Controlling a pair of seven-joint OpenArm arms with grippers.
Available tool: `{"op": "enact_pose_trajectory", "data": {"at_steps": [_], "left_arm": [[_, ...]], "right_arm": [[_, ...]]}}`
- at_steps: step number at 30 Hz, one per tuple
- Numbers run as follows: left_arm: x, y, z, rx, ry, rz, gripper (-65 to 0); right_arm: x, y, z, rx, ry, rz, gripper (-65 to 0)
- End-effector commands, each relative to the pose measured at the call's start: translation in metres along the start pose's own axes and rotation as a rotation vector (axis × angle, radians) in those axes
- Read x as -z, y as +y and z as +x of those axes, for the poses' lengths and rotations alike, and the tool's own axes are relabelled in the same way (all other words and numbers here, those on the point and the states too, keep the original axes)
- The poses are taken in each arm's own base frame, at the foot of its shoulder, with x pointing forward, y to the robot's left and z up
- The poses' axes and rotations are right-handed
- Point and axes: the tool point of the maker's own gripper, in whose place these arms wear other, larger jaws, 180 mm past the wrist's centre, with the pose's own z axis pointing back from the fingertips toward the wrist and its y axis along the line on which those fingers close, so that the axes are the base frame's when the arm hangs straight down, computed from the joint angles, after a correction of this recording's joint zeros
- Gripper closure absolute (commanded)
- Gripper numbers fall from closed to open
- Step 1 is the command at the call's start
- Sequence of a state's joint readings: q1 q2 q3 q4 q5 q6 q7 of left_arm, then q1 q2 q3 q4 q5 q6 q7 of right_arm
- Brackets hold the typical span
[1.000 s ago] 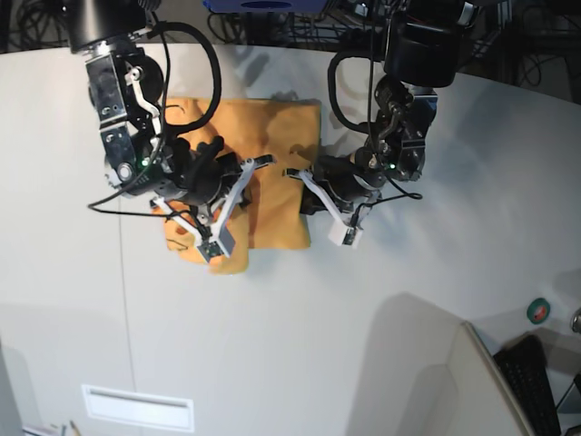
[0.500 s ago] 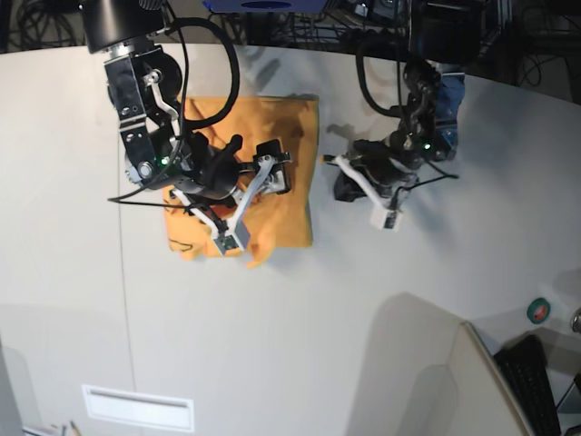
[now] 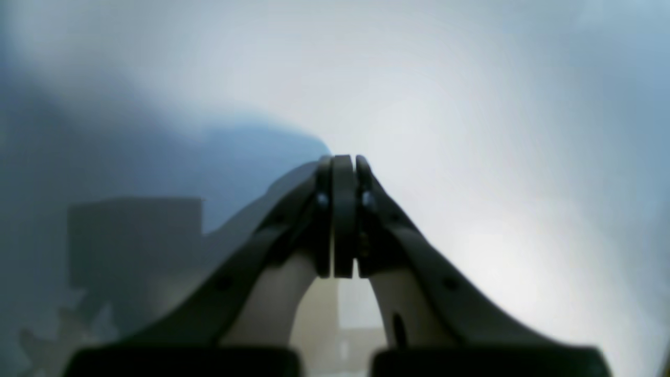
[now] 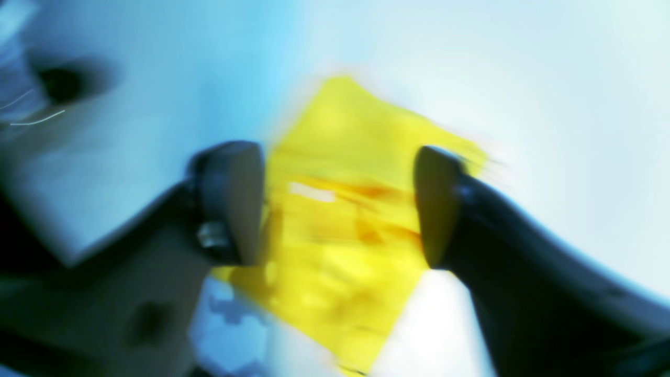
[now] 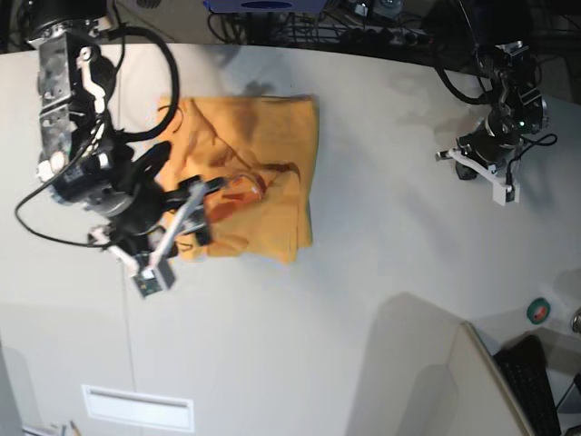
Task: Layout the t-shirt on the table in an organized manner, then fold the t-shirt properly
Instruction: 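Press and tuck the folded shirt with the right gripper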
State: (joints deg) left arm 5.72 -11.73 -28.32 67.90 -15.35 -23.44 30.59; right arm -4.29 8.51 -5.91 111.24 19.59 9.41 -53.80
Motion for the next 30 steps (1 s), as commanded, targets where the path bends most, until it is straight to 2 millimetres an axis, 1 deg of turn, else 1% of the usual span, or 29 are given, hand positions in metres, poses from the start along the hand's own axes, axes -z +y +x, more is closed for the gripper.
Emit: {"op": "enact_pose_trajectory", "data": {"at_steps": [1,2,4,7,8,10,13,15,17,19,20,24,26,28,30], "left_arm": [[-0.004,0.005,0.014,0.007,-0.043,0.003,0.0],[-0.004,0.004,0.013,0.010,-0.041,0.001,0.0],[-0.003,0.001,0.011,0.005,-0.038,-0.004,0.0],[-0.002,-0.001,0.011,0.001,-0.040,-0.007,0.0],[-0.002,-0.001,0.012,0.001,-0.041,-0.008,0.0],[0.000,-0.005,0.013,-0.005,-0.045,-0.013,0.0],[0.000,-0.006,0.013,-0.007,-0.046,-0.016,0.0],[0.000,-0.006,0.013,-0.007,-0.046,-0.016,0.0],[0.000,-0.006,0.011,-0.007,-0.043,-0.015,0.0],[0.000,-0.006,0.011,-0.007,-0.041,-0.015,0.0],[0.000,-0.006,0.009,-0.008,-0.038,-0.015,0.0],[-0.001,-0.004,0.009,-0.005,-0.037,-0.012,0.0],[-0.001,-0.004,0.009,-0.006,-0.038,-0.011,0.0],[-0.001,-0.003,0.010,-0.007,-0.040,-0.010,0.0],[-0.001,-0.003,0.013,-0.008,-0.045,-0.010,0.0]], "right_arm": [[0.000,-0.022,0.015,0.015,-0.055,-0.040,-12.5],[0.005,-0.044,0.011,0.041,-0.054,-0.082,0.0],[0.017,-0.075,0.001,0.063,-0.042,-0.132,0.0],[0.039,-0.109,-0.024,0.094,-0.005,-0.175,0.0],[0.044,-0.115,-0.030,0.097,0.009,-0.179,0.0],[0.055,-0.110,-0.042,0.053,0.045,-0.132,0.0],[0.065,-0.093,-0.056,-0.003,0.075,-0.067,0.0],[0.069,-0.081,-0.059,-0.028,0.076,-0.039,0.0],[0.070,-0.066,-0.068,-0.049,0.090,-0.008,0.0],[0.070,-0.054,-0.072,-0.071,0.098,0.018,0.0],[0.069,-0.043,-0.078,-0.084,0.110,0.039,0.0],[0.053,0.004,-0.089,-0.133,0.095,0.131,0.0],[0.045,0.024,-0.094,-0.150,0.095,0.172,0.0],[0.038,0.042,-0.106,-0.172,0.134,0.211,0.0],[0.030,0.067,-0.118,-0.202,0.169,0.266,0.0]]}}
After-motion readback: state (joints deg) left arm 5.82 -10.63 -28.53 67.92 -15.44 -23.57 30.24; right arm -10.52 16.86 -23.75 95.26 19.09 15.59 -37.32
